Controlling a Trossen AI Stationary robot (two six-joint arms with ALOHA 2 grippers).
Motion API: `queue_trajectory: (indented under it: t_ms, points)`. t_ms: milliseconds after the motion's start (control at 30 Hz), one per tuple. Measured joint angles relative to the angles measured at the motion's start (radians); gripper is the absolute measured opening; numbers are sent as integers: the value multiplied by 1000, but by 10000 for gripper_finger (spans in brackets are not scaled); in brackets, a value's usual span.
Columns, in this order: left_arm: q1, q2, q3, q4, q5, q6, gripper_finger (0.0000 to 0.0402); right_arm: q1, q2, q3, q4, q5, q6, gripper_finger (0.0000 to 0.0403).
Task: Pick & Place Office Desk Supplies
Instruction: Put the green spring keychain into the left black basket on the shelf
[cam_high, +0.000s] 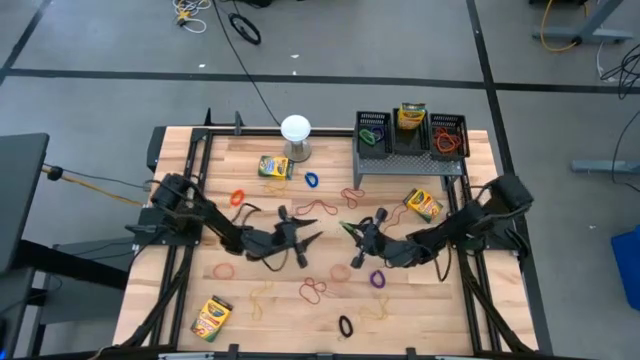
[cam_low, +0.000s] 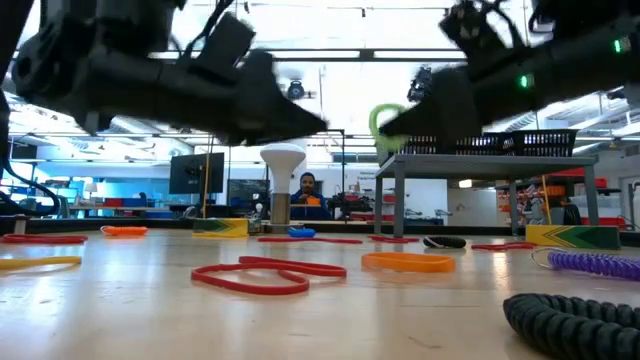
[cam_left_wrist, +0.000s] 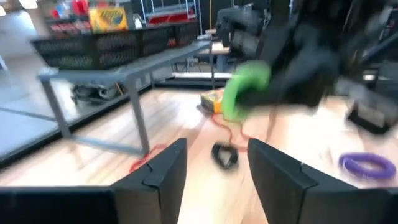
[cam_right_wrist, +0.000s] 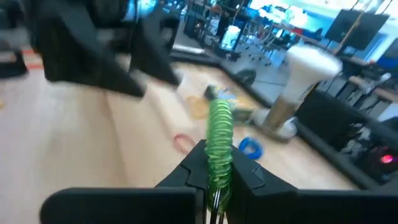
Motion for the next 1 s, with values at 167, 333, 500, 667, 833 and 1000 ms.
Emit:
queue_trajectory:
  t_ms: [167,333,500,667,833,1000]
  points:
    - [73,-43,-169,130,153,-115,170,-53,-243,3,-75,94,-196,19]
    - [119,-41,-231,170,181,-174,143,-208,-501,125,-454,128,-220,18]
    - [123,-41,-224,153,187,-167,134,-493,-549,373,-1032,-166,60,18]
    - [123,-41,-213,132,213,-158,134,-729,-427,552,-1311,-366,138,21]
    - [123,-40,-213,101,215,-158,133,-855,-302,666,-1495,-549,121,21]
    - [123,-40,-213,85,216,-171,133,-931,-252,731,-1606,-715,103,20]
